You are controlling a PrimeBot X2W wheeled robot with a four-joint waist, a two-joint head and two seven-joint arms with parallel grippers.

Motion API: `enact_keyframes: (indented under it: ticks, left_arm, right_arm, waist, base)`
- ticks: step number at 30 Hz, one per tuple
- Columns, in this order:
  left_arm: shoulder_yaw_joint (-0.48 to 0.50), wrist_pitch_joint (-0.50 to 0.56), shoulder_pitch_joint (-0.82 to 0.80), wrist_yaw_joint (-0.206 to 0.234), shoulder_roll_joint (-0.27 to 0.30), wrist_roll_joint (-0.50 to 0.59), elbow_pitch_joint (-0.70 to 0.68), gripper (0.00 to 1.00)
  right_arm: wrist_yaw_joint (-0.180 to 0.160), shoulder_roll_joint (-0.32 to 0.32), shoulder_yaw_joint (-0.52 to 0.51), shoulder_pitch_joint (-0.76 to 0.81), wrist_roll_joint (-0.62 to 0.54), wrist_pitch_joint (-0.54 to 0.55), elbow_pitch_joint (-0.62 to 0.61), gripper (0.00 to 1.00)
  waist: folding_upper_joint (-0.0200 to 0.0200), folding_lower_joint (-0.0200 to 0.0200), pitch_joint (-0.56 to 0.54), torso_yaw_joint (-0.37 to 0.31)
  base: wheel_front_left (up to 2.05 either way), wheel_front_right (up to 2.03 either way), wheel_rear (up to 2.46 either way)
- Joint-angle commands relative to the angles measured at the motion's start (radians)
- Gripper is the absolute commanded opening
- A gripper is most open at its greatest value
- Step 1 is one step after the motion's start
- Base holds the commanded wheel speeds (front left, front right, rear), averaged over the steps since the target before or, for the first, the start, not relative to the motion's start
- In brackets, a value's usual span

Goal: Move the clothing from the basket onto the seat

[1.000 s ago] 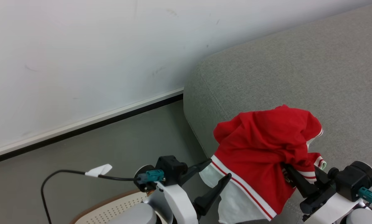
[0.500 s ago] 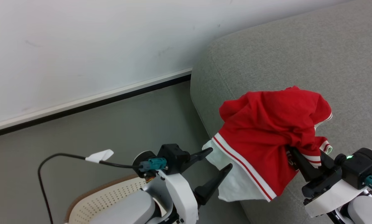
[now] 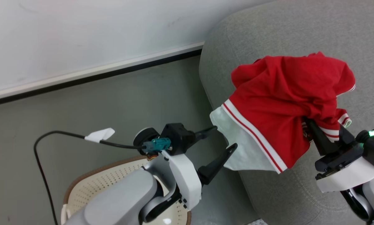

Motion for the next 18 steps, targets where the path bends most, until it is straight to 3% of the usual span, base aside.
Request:
enact_keyframes:
  ticks: [1,18]
  left_arm:
    - [0.003,0.001,-0.013,-0.002,0.000,0.020,0.001,1.00]
    - [0.024,0.026,-0.183,-0.015,-0.003,0.064,0.010,1.00]
  right_arm:
    - [-0.002,-0.002,-0.007,-0.013,-0.005,-0.006,-0.006,0.00]
    - [-0.002,-0.028,-0.106,-0.153,0.010,-0.006,0.008,0.00]
  waist:
    - [0.0000,0.0000,0.011,0.005]
    - [0.0000,0.0000,0.164,0.029]
  base:
    - [0.00,0.00,0.00]
    - [0.00,0.00,0.00]
